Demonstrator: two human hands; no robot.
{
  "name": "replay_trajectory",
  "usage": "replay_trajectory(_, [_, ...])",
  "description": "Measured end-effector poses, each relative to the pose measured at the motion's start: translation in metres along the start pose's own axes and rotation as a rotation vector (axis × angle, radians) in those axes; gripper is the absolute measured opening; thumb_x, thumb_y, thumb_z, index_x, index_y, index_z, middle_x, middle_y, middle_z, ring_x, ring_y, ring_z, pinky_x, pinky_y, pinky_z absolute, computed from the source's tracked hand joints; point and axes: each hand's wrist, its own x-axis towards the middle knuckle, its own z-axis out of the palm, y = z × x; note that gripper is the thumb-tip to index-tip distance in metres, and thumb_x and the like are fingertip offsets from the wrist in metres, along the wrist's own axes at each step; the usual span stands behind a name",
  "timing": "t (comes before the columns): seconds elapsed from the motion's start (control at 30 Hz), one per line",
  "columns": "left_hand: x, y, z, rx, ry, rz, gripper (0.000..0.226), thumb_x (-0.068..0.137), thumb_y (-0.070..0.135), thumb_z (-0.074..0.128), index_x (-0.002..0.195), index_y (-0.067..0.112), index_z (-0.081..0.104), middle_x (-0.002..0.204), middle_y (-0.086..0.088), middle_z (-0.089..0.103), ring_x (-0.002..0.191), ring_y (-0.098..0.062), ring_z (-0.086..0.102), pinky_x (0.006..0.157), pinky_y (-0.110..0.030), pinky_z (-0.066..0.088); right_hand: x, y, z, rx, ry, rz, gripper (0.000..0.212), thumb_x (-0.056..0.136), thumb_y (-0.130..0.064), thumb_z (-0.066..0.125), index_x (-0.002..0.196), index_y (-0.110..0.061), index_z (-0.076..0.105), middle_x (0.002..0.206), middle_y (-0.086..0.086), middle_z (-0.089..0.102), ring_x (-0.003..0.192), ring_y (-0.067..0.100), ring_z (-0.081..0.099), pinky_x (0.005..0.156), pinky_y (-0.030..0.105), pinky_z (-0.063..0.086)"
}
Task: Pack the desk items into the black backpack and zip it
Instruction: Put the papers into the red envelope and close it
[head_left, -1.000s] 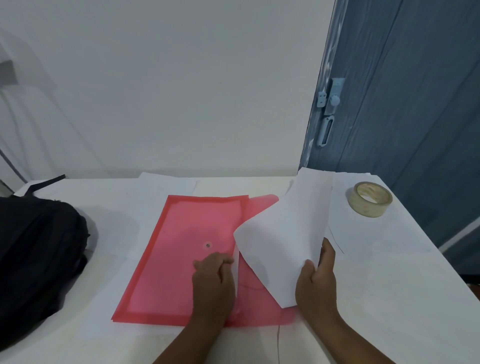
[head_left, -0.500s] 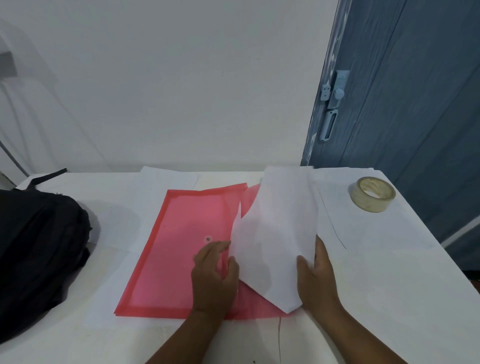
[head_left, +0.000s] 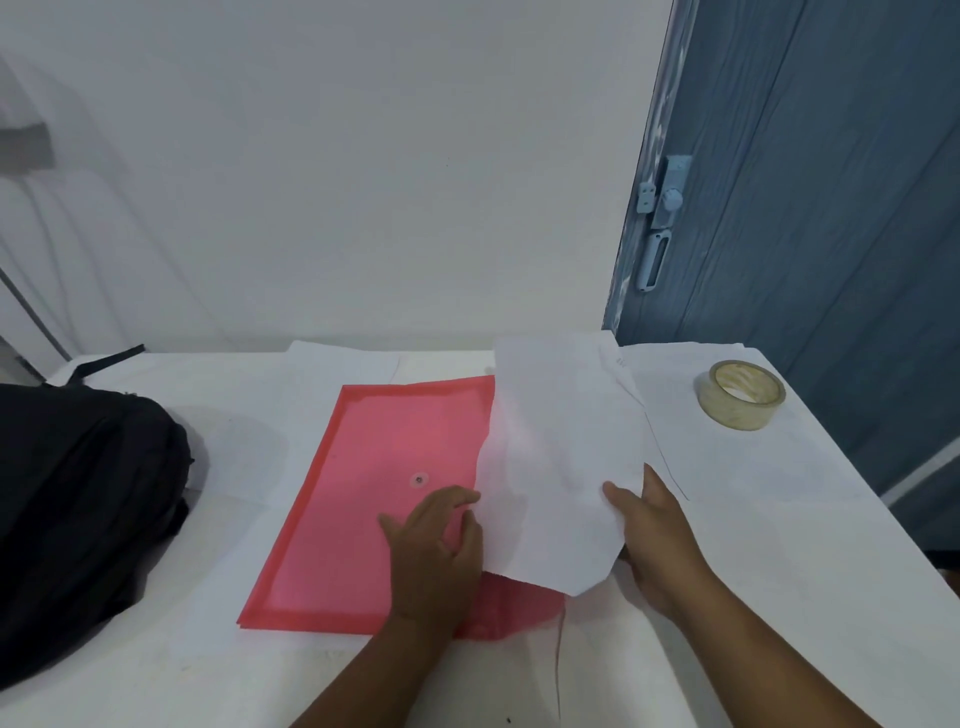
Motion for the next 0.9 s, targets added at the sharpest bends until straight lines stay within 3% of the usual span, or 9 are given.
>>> replay_trajectory(0.1, [0.003,0.003,0.0,0.096,-0.011,0.015,0.021,0.089,0.013,0.056,0.1,0.022,0.071,0.108,0.013,0.071,0.103,-0.002,0.06,0.106,-0.082,0.018,0.0,0.0,-0.003,-0.236,-0.005,-0.033,0.032,0.097,-0.016,0.054,0.126,-0.029,0.056,0.117,0.002,0.071,0.1,0.023,0.07,0.083,0.041,0.058])
replay_trajectory(0.2, [0.005,0.007,0.0,0.114,-0.032,0.026,0.025,0.088,0.001,0.065,0.101,0.021,0.071,0.112,0.007,0.073,0.104,-0.001,0.057,0.106,-0.081,0.017,-0.001,0.0,-0.002,-0.75,0.015,-0.161,0.082,0.089,-0.024,0.069,0.151,-0.032,0.017,0.139,0.001,0.054,0.111,0.025,0.061,0.094,0.04,0.051])
replay_trajectory(0.27, [0.005,0.008,0.001,0.103,-0.041,0.025,0.025,0.088,0.001,0.066,0.102,0.022,0.071,0.113,0.007,0.073,0.105,-0.003,0.059,0.106,-0.081,0.019,-0.002,0.004,0.003,-1.028,0.148,-0.328,0.113,0.076,-0.033,0.083,0.151,-0.035,-0.002,0.152,0.002,0.031,0.122,0.031,0.054,0.097,0.045,0.047])
replay_trajectory(0.37, [0.004,0.008,0.003,0.085,-0.05,0.012,0.024,0.089,0.003,0.066,0.102,0.023,0.07,0.112,0.01,0.071,0.105,-0.008,0.066,0.104,-0.08,0.029,0.003,0.008,0.012,-1.329,0.375,-0.584,0.136,0.053,-0.044,0.094,0.155,-0.028,0.006,0.161,0.014,0.016,0.142,0.042,0.032,0.106,0.058,0.037])
replay_trajectory(0.43, [0.004,0.006,0.004,0.056,-0.045,0.001,0.022,0.091,0.011,0.062,0.103,0.027,0.067,0.111,0.016,0.068,0.104,-0.007,0.065,0.099,-0.075,0.039,0.006,0.01,0.02,-1.366,0.366,-0.672,0.13,0.052,-0.045,0.093,0.156,-0.025,0.018,0.163,0.019,0.02,0.147,0.046,0.022,0.108,0.062,0.032])
replay_trajectory(0.53, [0.003,0.006,0.002,0.005,-0.033,-0.014,0.023,0.091,0.022,0.054,0.105,0.038,0.062,0.109,0.025,0.061,0.102,-0.004,0.064,0.094,-0.069,0.047,0.011,0.023,0.033,-1.53,0.038,-0.736,0.079,0.079,-0.064,0.063,0.148,-0.028,0.045,0.161,0.014,0.029,0.149,0.043,0.022,0.114,0.064,0.028])
replay_trajectory(0.63, [0.002,0.008,0.001,-0.005,-0.037,0.003,0.023,0.091,0.028,0.048,0.105,0.043,0.059,0.108,0.026,0.062,0.101,-0.001,0.064,0.093,-0.065,0.049,0.012,0.041,0.042,-1.596,-0.393,-0.564,0.079,0.088,-0.08,0.008,0.156,-0.041,0.02,0.168,0.003,0.001,0.153,0.035,-0.01,0.121,0.052,-0.008])
replay_trajectory(0.73, [0.004,0.008,-0.001,-0.011,-0.053,0.02,0.021,0.091,0.028,0.048,0.102,0.032,0.065,0.105,0.023,0.063,0.096,-0.001,0.064,0.091,-0.062,0.051,0.01,0.044,0.046,-1.521,-0.617,-0.574,0.078,0.083,-0.08,0.008,0.155,-0.051,0.003,0.165,-0.01,-0.015,0.148,0.024,-0.028,0.12,0.045,-0.018])
replay_trajectory(0.9, [0.006,0.009,0.0,-0.011,-0.05,0.133,0.015,0.09,0.022,0.05,0.094,0.025,0.064,0.095,0.012,0.069,0.083,-0.003,0.064,0.077,-0.051,0.057,0.02,0.036,0.05,-1.391,-0.733,-0.607,0.071,0.091,-0.074,0.033,0.155,-0.046,0.018,0.166,-0.018,-0.004,0.15,0.016,-0.02,0.124,0.04,-0.009])
